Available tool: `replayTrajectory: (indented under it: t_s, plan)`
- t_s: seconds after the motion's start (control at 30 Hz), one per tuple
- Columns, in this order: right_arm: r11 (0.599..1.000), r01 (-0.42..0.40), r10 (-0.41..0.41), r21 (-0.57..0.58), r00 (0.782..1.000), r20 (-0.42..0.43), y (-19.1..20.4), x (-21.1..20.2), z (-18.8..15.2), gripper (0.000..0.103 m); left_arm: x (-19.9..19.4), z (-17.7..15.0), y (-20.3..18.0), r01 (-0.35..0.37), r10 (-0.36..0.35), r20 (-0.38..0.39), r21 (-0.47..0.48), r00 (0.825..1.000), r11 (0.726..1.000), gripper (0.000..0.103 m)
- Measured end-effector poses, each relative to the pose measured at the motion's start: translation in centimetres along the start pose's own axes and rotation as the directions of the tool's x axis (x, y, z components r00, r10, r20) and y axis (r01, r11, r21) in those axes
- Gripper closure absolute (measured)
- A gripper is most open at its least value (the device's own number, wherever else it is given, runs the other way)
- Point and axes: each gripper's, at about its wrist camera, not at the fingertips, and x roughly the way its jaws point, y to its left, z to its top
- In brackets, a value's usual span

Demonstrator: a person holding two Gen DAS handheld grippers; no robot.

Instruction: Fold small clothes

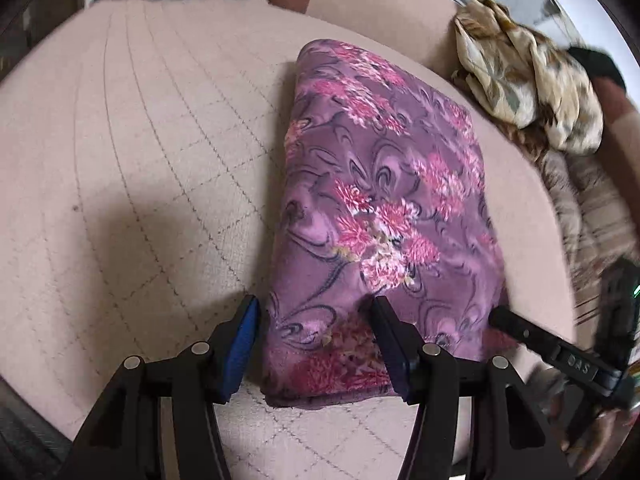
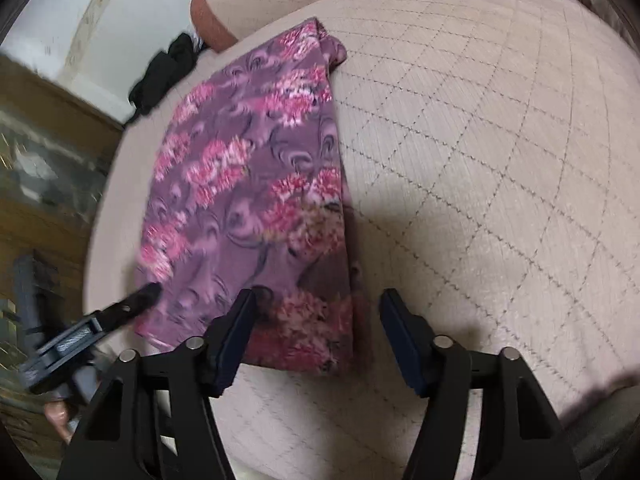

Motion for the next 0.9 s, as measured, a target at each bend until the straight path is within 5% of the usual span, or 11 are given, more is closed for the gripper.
replayTrajectory:
  t_s: [0.07, 0.2, 0.43, 0.73, 0.9]
  plan:
    - [0.999, 0.046, -0.046, -0.018, 0.999, 0.003, 0.3, 0.3, -0.1, 0.076, 0.1, -0.4, -0.4, -0.037, 0.036, 0.030, 0.023, 0.999, 0.999, 0.059]
    - [0.998, 0.053, -0.053, -0.020, 0.998, 0.023, 0.2, -0.1, -0.4, 0.094, -0.4, -0.9, -1.0, -0.069, 0.065, 0.079, 0.052, 0.995, 0.996, 0.085]
    - [0.999, 0.028, -0.027, -0.016, 0.997, 0.066, 0.4, -2.3, -1.1, 0.097, -2.6, -1.7, -0.8, -0.104, 0.096, 0.135, 0.059, 0.986, 0.993, 0.097]
    - [1.000, -0.005, 0.004, 0.004, 0.999, 0.054, 0.0, -2.9, -1.8, 0.098, -3.3, -2.5, -1.1, -0.147, 0.135, 0.140, 0.082, 0.981, 0.986, 0.097]
    - [0.998, -0.041, 0.038, 0.038, 0.997, 0.062, -1.3, -2.7, -1.3, 0.086, -3.1, -2.2, -0.9, -0.150, 0.139, 0.134, 0.079, 0.981, 0.985, 0.097]
